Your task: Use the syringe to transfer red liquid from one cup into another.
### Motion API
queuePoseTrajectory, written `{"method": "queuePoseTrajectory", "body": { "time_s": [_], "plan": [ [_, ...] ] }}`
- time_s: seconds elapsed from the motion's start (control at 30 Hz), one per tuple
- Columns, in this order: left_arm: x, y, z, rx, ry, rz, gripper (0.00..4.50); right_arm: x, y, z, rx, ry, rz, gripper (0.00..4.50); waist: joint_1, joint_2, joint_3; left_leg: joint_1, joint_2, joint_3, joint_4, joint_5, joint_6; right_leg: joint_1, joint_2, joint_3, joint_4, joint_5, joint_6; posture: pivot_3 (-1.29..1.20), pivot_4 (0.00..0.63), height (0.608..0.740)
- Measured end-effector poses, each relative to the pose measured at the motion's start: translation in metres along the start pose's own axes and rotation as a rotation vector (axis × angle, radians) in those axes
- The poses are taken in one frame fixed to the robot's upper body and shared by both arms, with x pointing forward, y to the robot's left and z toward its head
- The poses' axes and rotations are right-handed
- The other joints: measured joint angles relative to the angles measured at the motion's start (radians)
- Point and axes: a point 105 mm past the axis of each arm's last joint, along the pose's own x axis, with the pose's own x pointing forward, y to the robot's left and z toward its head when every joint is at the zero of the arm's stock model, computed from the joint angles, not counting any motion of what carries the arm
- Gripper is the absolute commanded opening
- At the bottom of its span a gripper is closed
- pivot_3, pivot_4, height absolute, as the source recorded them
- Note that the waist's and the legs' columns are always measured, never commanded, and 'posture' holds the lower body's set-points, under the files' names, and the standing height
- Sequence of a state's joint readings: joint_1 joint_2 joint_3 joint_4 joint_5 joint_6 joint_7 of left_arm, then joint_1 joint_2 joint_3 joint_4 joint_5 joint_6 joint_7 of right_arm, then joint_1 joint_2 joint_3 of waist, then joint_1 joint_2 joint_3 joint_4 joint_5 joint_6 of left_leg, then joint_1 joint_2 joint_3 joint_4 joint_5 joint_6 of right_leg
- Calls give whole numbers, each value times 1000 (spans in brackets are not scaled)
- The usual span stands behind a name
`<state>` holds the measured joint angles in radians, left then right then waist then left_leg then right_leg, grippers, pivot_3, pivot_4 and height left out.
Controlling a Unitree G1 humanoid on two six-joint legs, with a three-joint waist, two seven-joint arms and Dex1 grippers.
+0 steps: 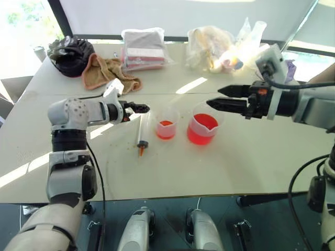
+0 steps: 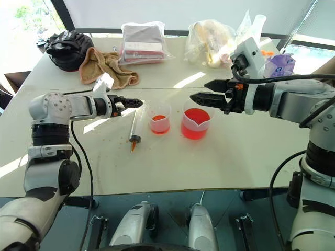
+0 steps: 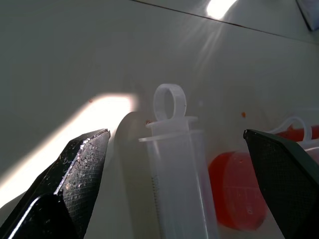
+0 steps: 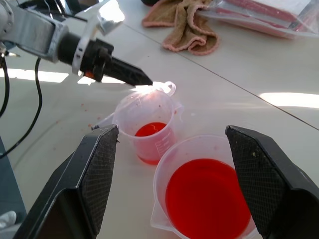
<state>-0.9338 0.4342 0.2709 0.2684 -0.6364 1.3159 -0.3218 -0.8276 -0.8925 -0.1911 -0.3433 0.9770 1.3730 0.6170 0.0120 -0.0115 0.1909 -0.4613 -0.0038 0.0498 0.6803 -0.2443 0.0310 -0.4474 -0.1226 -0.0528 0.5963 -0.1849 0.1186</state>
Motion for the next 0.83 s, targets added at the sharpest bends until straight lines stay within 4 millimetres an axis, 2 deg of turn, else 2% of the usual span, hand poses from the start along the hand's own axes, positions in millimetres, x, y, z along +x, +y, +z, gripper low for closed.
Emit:
{"method": "queuePoseTrajectory", "body": {
  "time_s": [0.1,0.17,0.23,0.4,0.57,0.83],
  "plan": [
    [-17,-5,18,111,-98,-10,4472,3,2,-4,-41,52,41,3577,-1,0,0,0,-1,1,0,0,0,0,0,0,-1,-1,-2,0,150,740],
    [-31,-1,27,209,-161,15,4472,4,1,-6,-76,88,69,3577,-3,0,0,0,-1,1,0,0,0,0,0,0,-1,-1,-2,0,150,740],
    [-45,-1,29,316,-158,3,4472,6,-3,-3,-102,100,94,3577,-6,0,0,0,0,2,0,0,0,-1,0,0,-1,-1,-3,0,150,740],
    [-83,-20,22,620,-47,-147,4472,12,-10,-2,-184,143,150,3577,-8,1,0,-1,0,2,0,0,0,-2,0,0,-1,-2,-3,0,150,740],
    [-109,-28,7,688,60,-264,4472,14,-18,-8,-207,173,166,3577,-6,1,0,-2,0,3,0,0,0,-3,0,0,-1,-2,-3,0,150,740],
    [-129,-27,-1,728,102,-324,4472,15,-21,-12,-250,199,170,3577,-6,1,0,-1,0,4,0,0,1,-3,2,0,0,-1,-2,0,150,740]
  ]
}}
